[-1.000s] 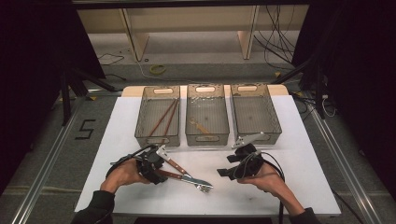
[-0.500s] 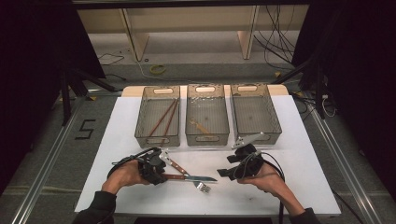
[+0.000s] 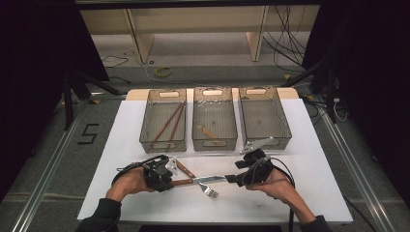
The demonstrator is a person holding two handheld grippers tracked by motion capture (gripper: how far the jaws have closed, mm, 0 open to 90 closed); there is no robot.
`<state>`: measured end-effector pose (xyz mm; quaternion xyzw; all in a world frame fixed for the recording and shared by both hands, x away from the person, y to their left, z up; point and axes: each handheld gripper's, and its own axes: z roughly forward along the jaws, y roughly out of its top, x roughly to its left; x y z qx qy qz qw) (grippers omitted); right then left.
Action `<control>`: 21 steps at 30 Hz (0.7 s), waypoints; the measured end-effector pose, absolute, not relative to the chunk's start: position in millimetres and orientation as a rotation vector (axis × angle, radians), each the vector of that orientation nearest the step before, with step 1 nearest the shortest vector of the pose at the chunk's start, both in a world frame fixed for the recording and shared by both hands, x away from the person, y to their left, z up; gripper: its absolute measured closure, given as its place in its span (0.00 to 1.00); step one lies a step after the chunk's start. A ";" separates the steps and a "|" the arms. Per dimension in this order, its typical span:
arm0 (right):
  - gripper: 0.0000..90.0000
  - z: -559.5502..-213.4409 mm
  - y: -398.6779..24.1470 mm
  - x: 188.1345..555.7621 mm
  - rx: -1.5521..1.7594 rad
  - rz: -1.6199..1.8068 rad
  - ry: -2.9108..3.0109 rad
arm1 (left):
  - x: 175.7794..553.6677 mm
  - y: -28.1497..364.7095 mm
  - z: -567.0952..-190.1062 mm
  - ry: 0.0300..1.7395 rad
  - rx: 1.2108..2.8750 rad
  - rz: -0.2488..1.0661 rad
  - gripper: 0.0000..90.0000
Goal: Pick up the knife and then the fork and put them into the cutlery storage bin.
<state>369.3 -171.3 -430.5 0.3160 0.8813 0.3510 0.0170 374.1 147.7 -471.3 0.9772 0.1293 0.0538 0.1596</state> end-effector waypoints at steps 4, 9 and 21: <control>0.36 -430.4 -171.3 369.3 0.977 1.098 2.737 | 372.5 146.9 -471.2 0.360 2.793 0.163 0.82; 0.36 -430.1 -170.0 368.6 0.975 1.099 2.740 | 369.6 145.9 -470.4 0.341 2.796 0.187 0.82; 0.36 -429.1 -152.2 363.1 0.850 1.126 2.767 | 357.3 128.2 -461.0 0.264 2.741 0.205 0.83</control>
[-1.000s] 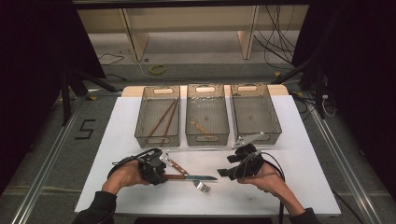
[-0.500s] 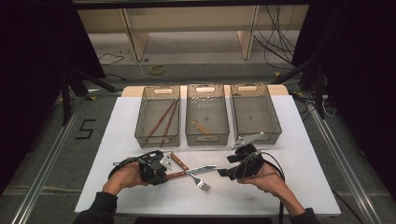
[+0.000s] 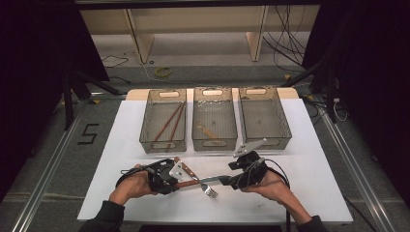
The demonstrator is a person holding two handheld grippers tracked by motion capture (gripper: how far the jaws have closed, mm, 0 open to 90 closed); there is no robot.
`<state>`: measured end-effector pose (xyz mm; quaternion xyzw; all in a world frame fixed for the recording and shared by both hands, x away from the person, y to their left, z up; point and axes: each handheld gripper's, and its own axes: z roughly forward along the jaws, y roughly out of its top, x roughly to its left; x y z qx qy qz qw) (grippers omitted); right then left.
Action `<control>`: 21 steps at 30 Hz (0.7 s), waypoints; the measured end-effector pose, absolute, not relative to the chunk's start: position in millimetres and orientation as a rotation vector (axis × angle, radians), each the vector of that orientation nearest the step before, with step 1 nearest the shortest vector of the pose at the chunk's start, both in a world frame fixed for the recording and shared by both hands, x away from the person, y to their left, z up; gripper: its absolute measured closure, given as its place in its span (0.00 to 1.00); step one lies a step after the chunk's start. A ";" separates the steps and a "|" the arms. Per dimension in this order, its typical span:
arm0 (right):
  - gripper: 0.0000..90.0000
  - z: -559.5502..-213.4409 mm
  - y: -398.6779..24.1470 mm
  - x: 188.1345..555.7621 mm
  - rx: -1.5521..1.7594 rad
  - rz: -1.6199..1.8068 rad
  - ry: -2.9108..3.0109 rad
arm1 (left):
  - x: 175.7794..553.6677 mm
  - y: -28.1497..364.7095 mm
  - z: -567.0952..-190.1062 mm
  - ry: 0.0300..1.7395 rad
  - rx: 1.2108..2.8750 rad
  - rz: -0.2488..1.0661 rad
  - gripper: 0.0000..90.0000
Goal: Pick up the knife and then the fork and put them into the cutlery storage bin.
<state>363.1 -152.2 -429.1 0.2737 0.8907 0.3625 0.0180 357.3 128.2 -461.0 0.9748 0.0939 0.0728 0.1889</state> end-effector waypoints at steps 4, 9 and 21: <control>0.36 -430.0 -139.9 359.5 0.771 1.121 2.790 | 354.7 122.4 -457.5 0.233 2.730 0.188 0.83; 0.36 -434.1 -124.8 355.5 0.649 1.089 2.822 | 347.2 112.9 -451.0 0.194 2.720 0.198 0.83; 0.46 -447.8 -96.1 347.3 0.388 0.971 2.904 | 331.8 96.1 -437.8 0.101 2.705 0.230 0.83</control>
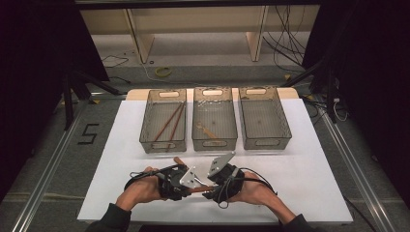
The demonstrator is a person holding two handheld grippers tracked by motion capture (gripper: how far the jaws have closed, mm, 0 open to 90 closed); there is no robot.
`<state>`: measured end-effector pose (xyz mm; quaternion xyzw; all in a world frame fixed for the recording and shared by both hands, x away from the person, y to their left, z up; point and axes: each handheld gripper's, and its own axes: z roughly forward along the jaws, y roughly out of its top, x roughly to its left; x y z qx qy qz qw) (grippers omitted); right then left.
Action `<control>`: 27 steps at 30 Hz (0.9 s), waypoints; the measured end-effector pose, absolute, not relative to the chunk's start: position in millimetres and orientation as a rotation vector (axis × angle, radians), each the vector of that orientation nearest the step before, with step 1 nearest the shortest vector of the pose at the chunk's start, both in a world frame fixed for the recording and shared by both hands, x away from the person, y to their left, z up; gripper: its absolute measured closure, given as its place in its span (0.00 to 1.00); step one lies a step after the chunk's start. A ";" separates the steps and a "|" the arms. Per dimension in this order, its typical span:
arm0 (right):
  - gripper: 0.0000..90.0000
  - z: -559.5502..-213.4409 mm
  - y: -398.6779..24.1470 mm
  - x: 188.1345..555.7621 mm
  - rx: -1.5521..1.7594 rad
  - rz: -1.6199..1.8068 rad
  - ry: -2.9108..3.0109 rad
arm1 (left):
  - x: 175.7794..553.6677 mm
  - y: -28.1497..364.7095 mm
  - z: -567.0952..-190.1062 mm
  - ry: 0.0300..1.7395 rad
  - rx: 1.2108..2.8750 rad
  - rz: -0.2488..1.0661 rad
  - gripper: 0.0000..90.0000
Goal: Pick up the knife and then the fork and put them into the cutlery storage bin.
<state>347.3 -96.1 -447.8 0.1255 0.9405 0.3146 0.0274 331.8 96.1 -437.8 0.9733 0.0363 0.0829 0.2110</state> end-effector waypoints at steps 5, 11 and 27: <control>0.57 -449.3 -92.6 342.6 0.330 0.927 2.908 | 329.6 94.0 -434.3 0.084 2.694 0.226 0.83; 0.66 -451.0 -91.2 340.6 0.276 0.888 2.917 | 329.4 93.5 -435.1 0.070 2.702 0.214 0.83; 0.85 -453.7 -90.5 334.3 0.090 0.853 2.940 | 328.4 93.3 -438.0 0.022 2.701 0.173 0.81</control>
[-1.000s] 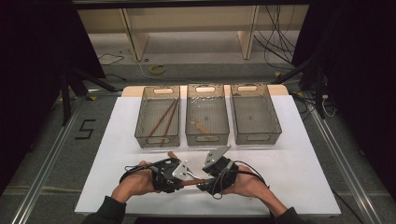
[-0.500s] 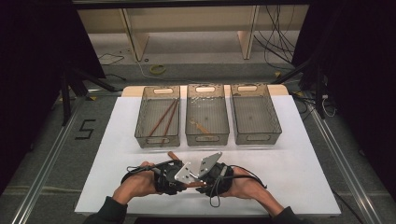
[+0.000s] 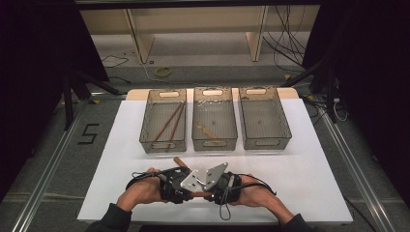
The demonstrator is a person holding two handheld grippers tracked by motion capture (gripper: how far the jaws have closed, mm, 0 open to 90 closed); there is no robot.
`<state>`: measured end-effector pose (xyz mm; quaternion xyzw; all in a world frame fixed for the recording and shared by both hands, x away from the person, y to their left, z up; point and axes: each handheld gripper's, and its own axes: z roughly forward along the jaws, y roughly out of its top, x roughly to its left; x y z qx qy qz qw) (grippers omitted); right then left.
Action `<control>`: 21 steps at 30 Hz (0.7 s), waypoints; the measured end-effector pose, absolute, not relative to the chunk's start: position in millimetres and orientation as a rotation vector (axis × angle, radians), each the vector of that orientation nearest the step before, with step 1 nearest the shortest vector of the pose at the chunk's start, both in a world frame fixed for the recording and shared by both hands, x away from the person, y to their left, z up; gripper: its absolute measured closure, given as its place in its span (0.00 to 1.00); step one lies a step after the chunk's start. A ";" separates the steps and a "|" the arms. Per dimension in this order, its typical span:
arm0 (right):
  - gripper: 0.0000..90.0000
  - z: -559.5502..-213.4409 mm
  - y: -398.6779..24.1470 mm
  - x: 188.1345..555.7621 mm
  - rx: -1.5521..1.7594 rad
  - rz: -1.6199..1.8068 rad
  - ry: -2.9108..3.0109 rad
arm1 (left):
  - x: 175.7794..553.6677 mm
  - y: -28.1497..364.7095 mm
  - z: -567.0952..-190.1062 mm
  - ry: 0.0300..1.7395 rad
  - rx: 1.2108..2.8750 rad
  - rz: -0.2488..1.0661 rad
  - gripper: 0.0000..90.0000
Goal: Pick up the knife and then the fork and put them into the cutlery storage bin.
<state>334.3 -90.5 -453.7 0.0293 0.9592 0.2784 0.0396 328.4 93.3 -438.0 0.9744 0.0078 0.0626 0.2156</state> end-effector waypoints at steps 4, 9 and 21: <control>0.86 -452.7 -89.9 331.3 0.070 0.855 2.927 | 330.2 94.9 -438.5 0.042 2.684 0.178 0.78; 0.86 -450.4 -92.6 332.6 0.099 0.870 2.923 | 334.7 98.3 -437.5 0.101 2.678 0.216 0.61; 0.86 -446.3 -106.1 342.1 0.205 0.863 2.887 | 345.9 112.1 -430.7 0.335 2.489 0.283 0.31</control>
